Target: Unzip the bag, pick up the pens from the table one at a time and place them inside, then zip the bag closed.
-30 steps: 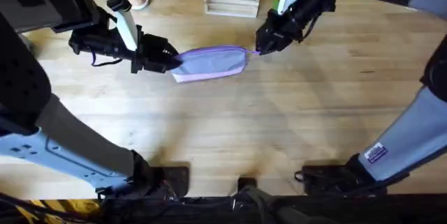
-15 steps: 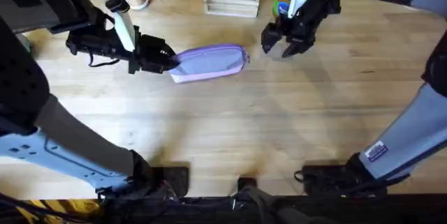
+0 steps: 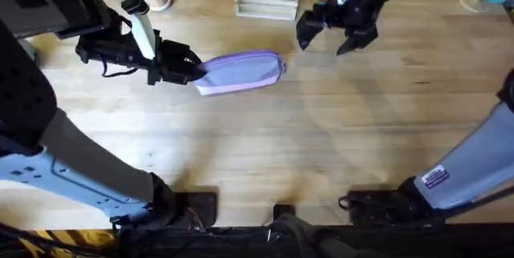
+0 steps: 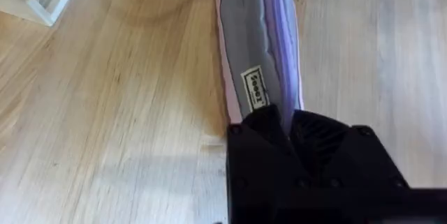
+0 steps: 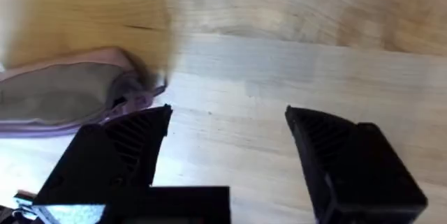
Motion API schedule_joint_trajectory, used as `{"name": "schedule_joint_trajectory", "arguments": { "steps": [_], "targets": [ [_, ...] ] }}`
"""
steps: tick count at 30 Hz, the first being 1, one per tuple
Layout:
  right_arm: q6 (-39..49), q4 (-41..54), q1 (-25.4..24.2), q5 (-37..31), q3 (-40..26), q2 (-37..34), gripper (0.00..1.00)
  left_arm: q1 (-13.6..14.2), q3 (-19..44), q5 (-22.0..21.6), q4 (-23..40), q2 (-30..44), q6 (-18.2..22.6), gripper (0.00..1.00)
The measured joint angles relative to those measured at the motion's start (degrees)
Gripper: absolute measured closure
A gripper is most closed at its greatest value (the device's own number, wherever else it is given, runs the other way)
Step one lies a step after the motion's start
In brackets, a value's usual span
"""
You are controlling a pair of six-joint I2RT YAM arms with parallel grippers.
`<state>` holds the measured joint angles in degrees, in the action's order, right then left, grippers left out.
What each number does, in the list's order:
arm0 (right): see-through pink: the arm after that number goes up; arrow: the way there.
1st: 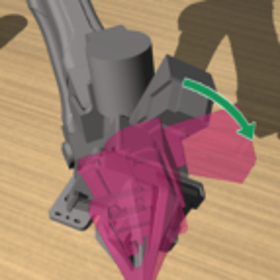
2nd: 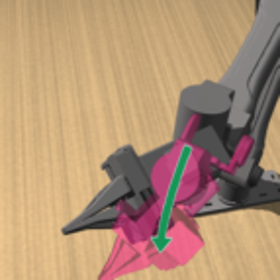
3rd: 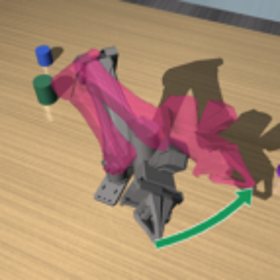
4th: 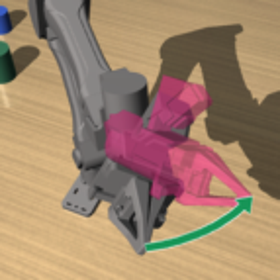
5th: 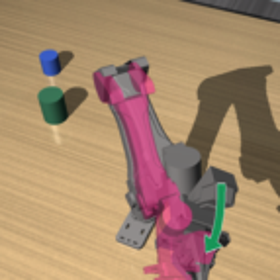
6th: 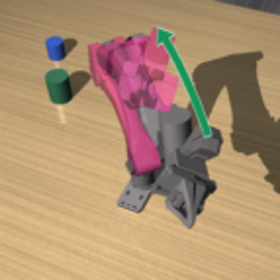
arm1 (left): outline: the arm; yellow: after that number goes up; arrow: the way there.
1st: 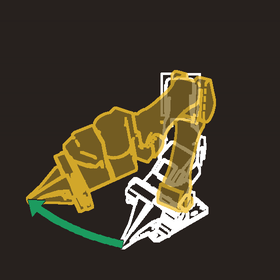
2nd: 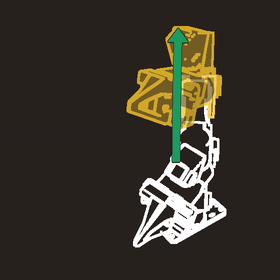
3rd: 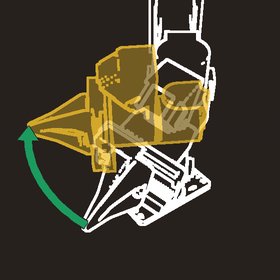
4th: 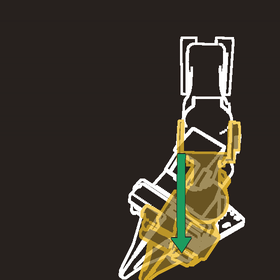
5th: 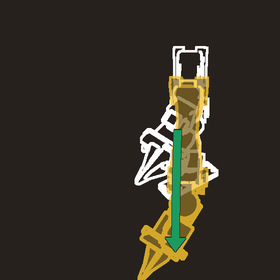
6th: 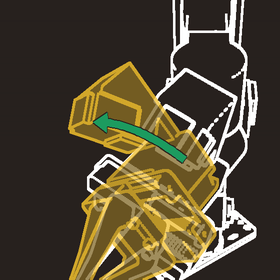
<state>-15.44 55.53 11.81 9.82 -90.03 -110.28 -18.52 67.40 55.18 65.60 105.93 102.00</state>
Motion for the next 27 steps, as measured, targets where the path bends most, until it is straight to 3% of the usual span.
{"name": "schedule_joint_trajectory", "arguments": {
  "steps": [3, 8, 9, 19, 23, 27],
  "targets": [
    [1.87, 1.58, 0.00, 0.00, -4.62, 3.78, 0.005, 0.00, 0.00, 0.02, 0.00, 0.00, 0.11, 0.922],
    [3.13, 1.41, 0.00, 0.00, -9.96, 10.27, 0.005, -0.51, 0.00, -0.83, 0.04, 0.00, 0.02, 0.136],
    [3.38, 1.30, 0.00, 0.00, -10.61, 11.32, 0.005, -0.60, 0.00, -0.92, 0.14, 0.00, -0.15, 0.043],
    [8.01, -0.74, 0.19, 0.00, -11.53, 13.31, 0.004, -0.70, 0.00, -1.05, 0.22, 0.00, -0.09, 0.006],
    [11.72, 1.38, 1.99, -4.59, -11.53, 14.82, 0.005, -1.81, 0.25, -1.07, 1.15, -0.31, -0.04, 0.006],
    [15.77, 4.09, 4.95, -11.98, -11.53, 19.91, 0.005, -5.16, 3.15, -0.96, 4.25, -3.06, -0.02, 0.006]
  ]
}}
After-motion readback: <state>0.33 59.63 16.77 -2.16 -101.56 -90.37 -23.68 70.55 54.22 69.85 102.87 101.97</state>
